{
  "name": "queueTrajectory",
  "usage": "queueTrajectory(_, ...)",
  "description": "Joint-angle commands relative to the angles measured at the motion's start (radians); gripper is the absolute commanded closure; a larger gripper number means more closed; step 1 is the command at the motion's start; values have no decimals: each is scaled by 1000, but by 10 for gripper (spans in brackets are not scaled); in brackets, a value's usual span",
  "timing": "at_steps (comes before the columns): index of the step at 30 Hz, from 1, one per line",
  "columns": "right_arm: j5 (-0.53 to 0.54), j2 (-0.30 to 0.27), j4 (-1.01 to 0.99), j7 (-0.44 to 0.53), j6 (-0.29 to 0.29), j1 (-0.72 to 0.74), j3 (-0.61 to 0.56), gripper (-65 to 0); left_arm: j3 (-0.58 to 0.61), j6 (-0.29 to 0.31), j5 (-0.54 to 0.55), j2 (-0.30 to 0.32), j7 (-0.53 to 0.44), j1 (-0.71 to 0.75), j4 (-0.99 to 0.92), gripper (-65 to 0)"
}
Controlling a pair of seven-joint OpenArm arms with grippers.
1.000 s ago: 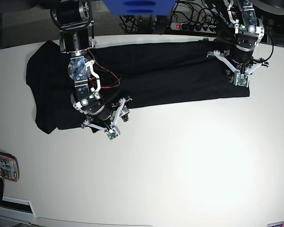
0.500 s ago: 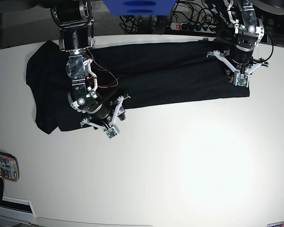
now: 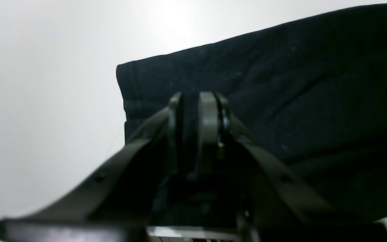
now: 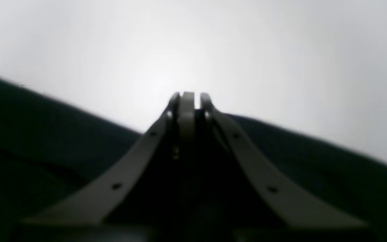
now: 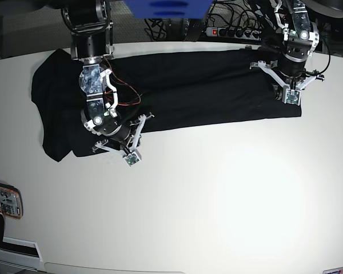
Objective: Fold the T-shirt properly
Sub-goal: 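Move the right gripper along the strip and grasp its folded end, then pull the strip's ends with both grippers toward the robot to straighten it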
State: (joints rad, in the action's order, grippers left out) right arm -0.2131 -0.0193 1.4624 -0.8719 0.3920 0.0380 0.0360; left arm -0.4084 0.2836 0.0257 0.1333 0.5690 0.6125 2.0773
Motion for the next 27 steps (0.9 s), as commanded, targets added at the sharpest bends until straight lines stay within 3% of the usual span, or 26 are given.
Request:
queueTrajectory(1,-10,-6,45,-11,-3,12,5,0,-4,-5,4,7,-19,7,16,-92)
queueTrajectory(17,-15,-8,429,-53,-3,-197,170,0,-1,-5,6,7,-19,1,15,-92)
queueTrajectory(27,-15,-1,481,-42,-3,-425,269,0,1,-5,6,7,-19,-1,13,-92)
